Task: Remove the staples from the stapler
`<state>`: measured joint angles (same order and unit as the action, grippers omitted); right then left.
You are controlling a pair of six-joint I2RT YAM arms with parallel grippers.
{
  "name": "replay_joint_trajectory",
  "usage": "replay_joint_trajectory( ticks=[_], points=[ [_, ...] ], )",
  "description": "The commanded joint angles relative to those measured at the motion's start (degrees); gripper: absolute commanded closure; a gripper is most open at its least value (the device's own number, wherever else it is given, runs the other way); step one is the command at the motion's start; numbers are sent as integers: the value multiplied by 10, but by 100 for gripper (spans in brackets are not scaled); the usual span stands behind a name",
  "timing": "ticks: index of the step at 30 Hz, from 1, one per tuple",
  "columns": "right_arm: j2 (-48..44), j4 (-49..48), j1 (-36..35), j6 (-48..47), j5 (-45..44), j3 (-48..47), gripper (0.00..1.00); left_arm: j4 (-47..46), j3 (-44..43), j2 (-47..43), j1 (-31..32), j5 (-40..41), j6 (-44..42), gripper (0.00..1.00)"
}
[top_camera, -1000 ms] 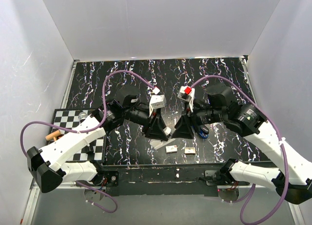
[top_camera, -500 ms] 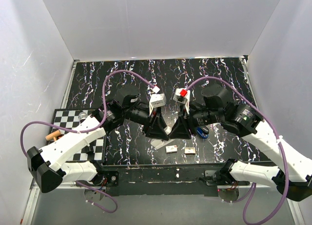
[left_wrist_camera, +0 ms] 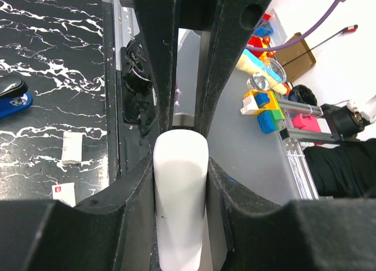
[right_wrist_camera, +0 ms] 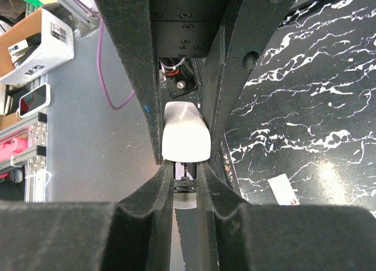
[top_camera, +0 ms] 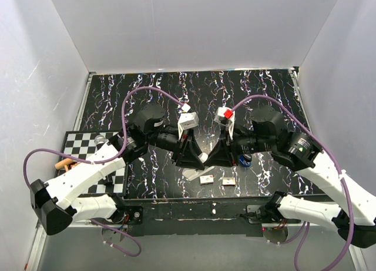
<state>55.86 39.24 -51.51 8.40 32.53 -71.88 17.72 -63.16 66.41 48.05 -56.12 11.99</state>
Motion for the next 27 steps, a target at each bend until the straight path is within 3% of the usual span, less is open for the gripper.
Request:
replay_joint_trajectory(
  ticks=[1, 15, 27],
  points=[
    [-41, -36, -9, 20, 30, 46, 99, -104, 12, -43, -3, 54, 55, 100],
    [-125, -70, -10, 71, 33, 138, 99, -174, 42, -92, -4, 142, 95, 100],
    [-105, -72, -10, 65, 6, 99, 99, -190, 48, -86, -4, 155, 94, 100]
  ],
)
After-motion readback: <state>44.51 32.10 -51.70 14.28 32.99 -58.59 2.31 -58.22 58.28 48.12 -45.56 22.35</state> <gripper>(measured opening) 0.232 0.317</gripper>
